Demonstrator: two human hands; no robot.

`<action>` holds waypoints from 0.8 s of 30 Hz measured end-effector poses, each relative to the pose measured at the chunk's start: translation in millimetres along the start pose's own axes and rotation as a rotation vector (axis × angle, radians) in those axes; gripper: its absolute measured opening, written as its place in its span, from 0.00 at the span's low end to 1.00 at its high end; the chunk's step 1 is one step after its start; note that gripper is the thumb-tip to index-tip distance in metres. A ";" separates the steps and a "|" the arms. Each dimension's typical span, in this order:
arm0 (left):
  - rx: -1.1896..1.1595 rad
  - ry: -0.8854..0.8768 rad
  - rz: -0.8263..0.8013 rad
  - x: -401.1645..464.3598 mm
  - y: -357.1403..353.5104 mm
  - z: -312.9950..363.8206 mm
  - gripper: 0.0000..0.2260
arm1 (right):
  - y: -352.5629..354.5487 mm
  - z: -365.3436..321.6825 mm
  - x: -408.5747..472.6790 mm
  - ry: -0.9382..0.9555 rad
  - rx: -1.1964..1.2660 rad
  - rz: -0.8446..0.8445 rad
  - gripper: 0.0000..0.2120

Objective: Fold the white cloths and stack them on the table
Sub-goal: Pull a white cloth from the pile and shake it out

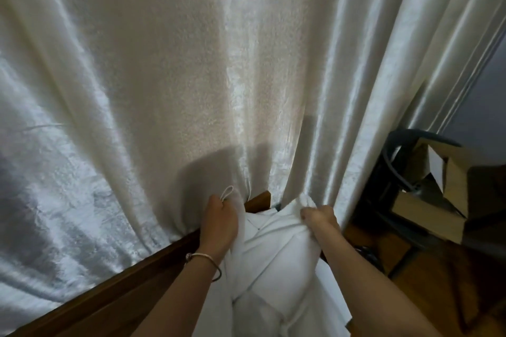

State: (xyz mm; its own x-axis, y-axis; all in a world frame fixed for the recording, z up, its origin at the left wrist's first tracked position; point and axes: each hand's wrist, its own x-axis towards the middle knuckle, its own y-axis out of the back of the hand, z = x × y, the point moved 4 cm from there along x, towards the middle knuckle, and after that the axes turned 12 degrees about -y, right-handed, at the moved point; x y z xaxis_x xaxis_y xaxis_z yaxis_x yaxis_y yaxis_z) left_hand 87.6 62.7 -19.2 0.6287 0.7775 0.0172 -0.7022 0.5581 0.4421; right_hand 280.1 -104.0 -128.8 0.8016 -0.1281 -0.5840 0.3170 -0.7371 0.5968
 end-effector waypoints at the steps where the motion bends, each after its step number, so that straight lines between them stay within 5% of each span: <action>1: -0.016 0.015 0.001 1.0 0.1 1.1 0.12 | 3.9 -8.2 -12.1 0.089 -0.043 0.049 0.18; 5: -0.006 0.041 -0.045 1.9 4.3 5.8 0.15 | 13.2 -24.3 -73.4 0.523 -0.326 0.086 0.11; 9: -0.063 0.072 -0.047 -4.7 21.8 13.5 0.14 | 31.4 -20.3 -148.0 0.673 -0.770 0.177 0.13; 12: -0.166 0.019 0.009 -13.4 48.8 24.5 0.08 | 49.3 -39.4 -210.3 0.844 -0.478 -0.173 0.14; 16: -0.249 -0.323 0.103 -31.5 104.5 61.6 0.26 | 91.9 -59.6 -303.7 0.886 0.365 -0.553 0.14; 20: -0.680 -0.321 -0.149 -55.8 140.8 90.7 0.10 | 78.9 -66.0 -353.5 0.968 0.166 -0.433 0.04; 22: -0.821 -0.180 -0.322 -70.0 144.2 88.9 0.25 | 72.3 -71.3 -366.5 1.018 0.112 -0.267 0.03; 24: -0.621 -0.272 -0.452 -85.1 144.0 88.8 0.30 | 63.4 -73.9 -376.3 1.018 0.089 -0.315 0.01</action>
State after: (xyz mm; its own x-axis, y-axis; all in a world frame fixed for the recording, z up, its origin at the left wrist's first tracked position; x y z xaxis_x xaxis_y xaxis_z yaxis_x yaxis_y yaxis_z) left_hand -37.4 51.1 122.6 0.8988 0.3857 0.2085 -0.3684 0.9222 -0.1179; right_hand 36.0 -53.6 169.5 0.7491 0.6603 0.0538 0.5784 -0.6915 0.4327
